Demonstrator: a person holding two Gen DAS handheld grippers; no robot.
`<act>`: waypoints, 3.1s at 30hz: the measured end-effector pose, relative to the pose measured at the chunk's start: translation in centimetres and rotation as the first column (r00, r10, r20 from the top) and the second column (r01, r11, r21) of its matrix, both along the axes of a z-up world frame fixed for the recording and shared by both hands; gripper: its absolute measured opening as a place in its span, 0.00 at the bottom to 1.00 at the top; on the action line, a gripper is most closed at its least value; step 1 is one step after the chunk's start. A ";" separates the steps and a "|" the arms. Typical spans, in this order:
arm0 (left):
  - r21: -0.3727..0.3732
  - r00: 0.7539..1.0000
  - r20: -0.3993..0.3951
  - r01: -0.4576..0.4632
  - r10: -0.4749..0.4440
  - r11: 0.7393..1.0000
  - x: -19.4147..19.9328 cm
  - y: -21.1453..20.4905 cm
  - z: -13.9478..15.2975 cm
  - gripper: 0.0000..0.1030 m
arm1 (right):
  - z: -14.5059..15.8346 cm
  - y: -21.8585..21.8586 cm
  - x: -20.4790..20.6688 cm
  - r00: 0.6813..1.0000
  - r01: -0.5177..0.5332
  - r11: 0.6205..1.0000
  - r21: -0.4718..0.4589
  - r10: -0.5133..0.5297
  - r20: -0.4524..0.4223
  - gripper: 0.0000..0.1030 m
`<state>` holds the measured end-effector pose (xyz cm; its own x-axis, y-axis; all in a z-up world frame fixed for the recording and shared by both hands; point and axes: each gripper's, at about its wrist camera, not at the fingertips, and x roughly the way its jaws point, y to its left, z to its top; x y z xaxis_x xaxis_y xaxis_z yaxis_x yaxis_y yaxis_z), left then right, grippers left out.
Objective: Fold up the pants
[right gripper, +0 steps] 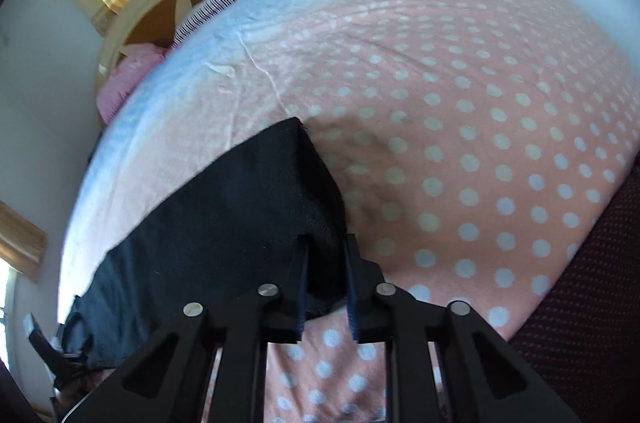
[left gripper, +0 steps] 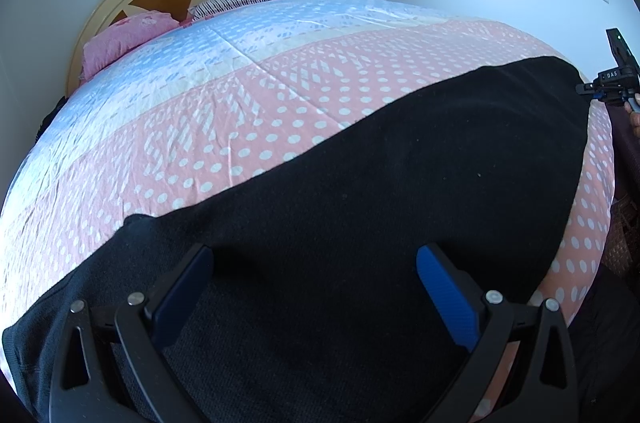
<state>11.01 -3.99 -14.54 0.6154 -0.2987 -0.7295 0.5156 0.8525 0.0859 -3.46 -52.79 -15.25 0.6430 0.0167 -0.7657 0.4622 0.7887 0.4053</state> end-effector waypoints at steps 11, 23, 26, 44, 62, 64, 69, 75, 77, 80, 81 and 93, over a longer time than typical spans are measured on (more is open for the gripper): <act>-0.163 0.999 -0.029 -0.032 0.028 0.986 -1.1 0.9 1.5 1.00 | 8.0 11.3 0.9 0.969 -0.154 0.950 -0.270 0.199 0.149 0.14; -0.266 0.993 -0.108 0.008 -0.038 0.964 0.0 -0.5 2.1 1.00 | 2.5 27.7 7.7 0.830 -0.540 0.719 -0.437 0.541 -0.135 0.19; -0.289 0.991 -0.114 0.035 -0.070 0.957 0.4 -1.5 2.4 1.00 | 1.9 28.1 6.9 0.801 -0.579 0.682 -0.448 0.580 -0.152 0.27; -0.459 0.914 -0.261 0.165 -0.310 0.873 4.3 -16.7 2.9 0.80 | 3.3 20.9 5.6 0.929 -0.335 0.813 -0.476 0.370 -0.022 0.50; -0.466 0.928 -0.226 0.165 -0.298 0.869 3.4 -15.1 5.5 0.14 | 4.8 20.4 4.5 0.952 -0.224 0.816 -0.533 0.299 0.057 0.50; -0.470 0.931 -0.226 0.153 -0.286 0.869 3.2 -13.7 5.8 0.14 | 4.9 21.5 4.7 0.947 -0.244 0.796 -0.554 0.319 0.041 0.51; -0.491 0.941 -0.229 0.110 -0.250 0.864 2.3 -9.6 6.2 0.14 | 5.3 24.1 5.0 0.915 -0.323 0.780 -0.537 0.402 0.033 0.51; -0.525 0.955 -0.235 0.031 -0.180 0.850 2.2 -4.7 6.1 0.14 | 4.9 26.4 5.5 0.892 -0.377 0.770 -0.515 0.452 0.023 0.53; -0.526 0.957 -0.242 0.007 -0.158 0.850 2.5 -3.8 5.7 0.14 | 4.6 26.9 5.9 0.886 -0.392 0.768 -0.507 0.464 0.017 0.53; -0.526 0.958 -0.258 -0.029 -0.127 0.850 2.6 -2.3 5.0 0.14 | 4.0 28.1 6.3 0.877 -0.415 0.753 -0.510 0.481 -0.003 0.53; -0.528 0.958 -0.261 -0.037 -0.121 0.848 2.5 -1.7 4.9 0.14 | 3.9 28.5 6.4 0.873 -0.424 0.750 -0.508 0.489 -0.007 0.53; -0.558 0.963 -0.270 -0.143 -0.016 0.817 2.2 4.8 4.2 0.14 | 3.4 31.2 7.2 0.849 -0.462 0.727 -0.508 0.528 -0.016 0.53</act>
